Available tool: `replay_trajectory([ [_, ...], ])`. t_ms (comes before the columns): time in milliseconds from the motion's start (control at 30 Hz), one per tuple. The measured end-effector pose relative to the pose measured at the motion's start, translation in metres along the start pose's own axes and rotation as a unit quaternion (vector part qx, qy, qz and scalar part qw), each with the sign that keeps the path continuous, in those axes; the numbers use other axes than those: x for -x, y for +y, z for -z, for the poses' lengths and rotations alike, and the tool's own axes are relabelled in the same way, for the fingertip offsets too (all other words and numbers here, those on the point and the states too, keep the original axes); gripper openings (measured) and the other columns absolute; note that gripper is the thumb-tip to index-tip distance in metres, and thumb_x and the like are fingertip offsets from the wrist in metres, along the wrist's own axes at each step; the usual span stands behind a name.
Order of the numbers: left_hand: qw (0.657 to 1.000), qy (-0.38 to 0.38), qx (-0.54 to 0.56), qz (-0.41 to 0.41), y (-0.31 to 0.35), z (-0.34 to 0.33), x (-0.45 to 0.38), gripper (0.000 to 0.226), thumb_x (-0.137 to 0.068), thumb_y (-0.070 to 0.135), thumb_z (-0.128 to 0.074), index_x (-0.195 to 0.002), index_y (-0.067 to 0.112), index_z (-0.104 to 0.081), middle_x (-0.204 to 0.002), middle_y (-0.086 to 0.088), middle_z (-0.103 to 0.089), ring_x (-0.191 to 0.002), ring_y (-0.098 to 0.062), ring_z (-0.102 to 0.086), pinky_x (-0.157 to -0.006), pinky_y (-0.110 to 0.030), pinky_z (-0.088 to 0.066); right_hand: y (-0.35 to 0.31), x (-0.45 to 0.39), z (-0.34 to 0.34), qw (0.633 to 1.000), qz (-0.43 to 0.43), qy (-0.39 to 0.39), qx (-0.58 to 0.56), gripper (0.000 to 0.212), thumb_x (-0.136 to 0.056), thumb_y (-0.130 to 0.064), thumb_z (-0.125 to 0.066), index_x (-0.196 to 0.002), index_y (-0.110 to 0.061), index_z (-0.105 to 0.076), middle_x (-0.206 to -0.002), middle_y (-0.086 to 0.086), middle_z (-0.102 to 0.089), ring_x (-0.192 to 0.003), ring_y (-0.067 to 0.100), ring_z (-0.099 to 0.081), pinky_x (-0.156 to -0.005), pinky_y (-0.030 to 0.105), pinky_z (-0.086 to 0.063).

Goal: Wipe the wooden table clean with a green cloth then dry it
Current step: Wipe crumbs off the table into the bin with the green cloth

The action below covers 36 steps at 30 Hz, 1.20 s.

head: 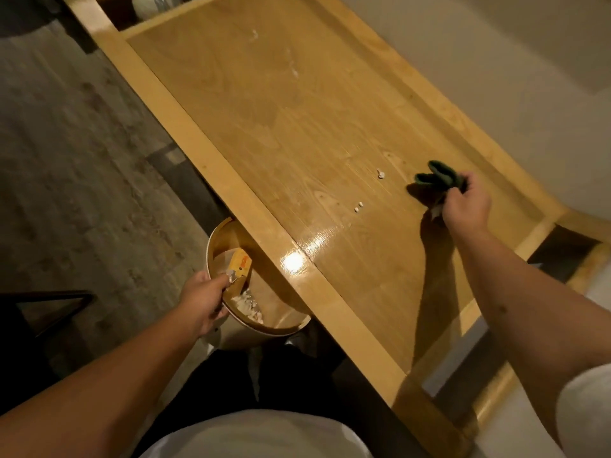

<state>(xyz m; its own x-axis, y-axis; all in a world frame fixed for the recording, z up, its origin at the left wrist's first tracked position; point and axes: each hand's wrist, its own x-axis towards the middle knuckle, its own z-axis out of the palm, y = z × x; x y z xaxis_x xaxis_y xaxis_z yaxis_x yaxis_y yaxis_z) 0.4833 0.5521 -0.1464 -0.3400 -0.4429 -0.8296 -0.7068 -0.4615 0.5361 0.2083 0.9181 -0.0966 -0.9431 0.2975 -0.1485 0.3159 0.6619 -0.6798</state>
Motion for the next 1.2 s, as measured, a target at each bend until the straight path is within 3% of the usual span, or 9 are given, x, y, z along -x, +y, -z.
replay_trajectory([
  [67,1.0,-0.003,0.002,0.007,-0.002,0.001,-0.003,0.012,-0.088,0.013,-0.067,-0.096,0.017,-0.061,-0.06,-0.007,-0.072,-0.044,-0.015,-0.066,-0.038,-0.024,-0.047,0.02,-0.024,-0.008,0.995,0.048,-0.024,0.085,0.029,-0.093,-0.019,-0.049,-0.122,-0.023,-0.053,-0.124,0.008,-0.057,-0.117,0.032,-0.054,-0.099,0.051,-0.047],
  [167,1.0,-0.003,0.005,0.002,-0.009,0.002,-0.009,0.01,-0.088,0.016,-0.067,-0.093,0.014,-0.06,-0.054,-0.006,-0.067,-0.039,-0.016,-0.058,-0.035,-0.022,-0.041,0.04,-0.041,-0.026,0.931,0.102,-0.149,0.317,0.076,-0.093,-0.061,-0.047,-0.153,-0.021,-0.021,-0.163,0.009,-0.017,-0.15,0.035,-0.01,-0.116,0.056,-0.016],
  [267,1.0,0.002,0.0,0.004,-0.008,0.002,-0.014,0.009,-0.089,0.011,-0.063,-0.093,0.014,-0.056,-0.05,-0.005,-0.063,-0.036,-0.016,-0.053,-0.032,-0.022,-0.037,0.037,-0.053,-0.031,0.903,0.117,-0.191,0.367,0.095,-0.085,-0.081,-0.036,-0.157,-0.031,0.002,-0.167,0.003,0.01,-0.151,0.031,0.01,-0.118,0.058,-0.006],
  [467,1.0,-0.004,-0.014,0.006,-0.004,-0.001,-0.01,0.013,-0.089,0.008,-0.06,-0.101,0.012,-0.057,-0.055,-0.008,-0.064,-0.04,-0.018,-0.052,-0.034,-0.022,-0.037,0.035,-0.054,-0.028,0.899,0.127,-0.203,0.367,0.095,-0.083,-0.082,-0.037,-0.156,-0.035,0.004,-0.167,-0.001,0.009,-0.152,0.029,0.011,-0.117,0.061,-0.008],
  [833,1.0,0.001,-0.006,-0.003,0.012,-0.01,0.001,0.011,-0.091,0.007,-0.06,-0.086,0.015,-0.054,-0.048,-0.003,-0.064,-0.038,-0.013,-0.059,-0.036,-0.021,-0.043,0.028,-0.032,-0.053,0.881,0.174,-0.235,0.373,0.1,-0.078,-0.087,-0.036,-0.155,-0.037,0.005,-0.166,-0.004,0.011,-0.152,0.029,0.011,-0.115,0.066,-0.011],
  [1200,0.999,0.019,-0.028,-0.003,0.017,-0.014,0.003,0.001,-0.093,0.011,-0.061,-0.092,0.012,-0.06,-0.064,-0.008,-0.07,-0.046,-0.014,-0.064,-0.043,-0.024,-0.05,0.012,0.02,-0.075,0.852,0.243,-0.266,0.379,0.104,-0.073,-0.09,-0.028,-0.154,-0.038,0.011,-0.166,-0.005,0.014,-0.151,0.028,0.012,-0.115,0.064,-0.01],
])
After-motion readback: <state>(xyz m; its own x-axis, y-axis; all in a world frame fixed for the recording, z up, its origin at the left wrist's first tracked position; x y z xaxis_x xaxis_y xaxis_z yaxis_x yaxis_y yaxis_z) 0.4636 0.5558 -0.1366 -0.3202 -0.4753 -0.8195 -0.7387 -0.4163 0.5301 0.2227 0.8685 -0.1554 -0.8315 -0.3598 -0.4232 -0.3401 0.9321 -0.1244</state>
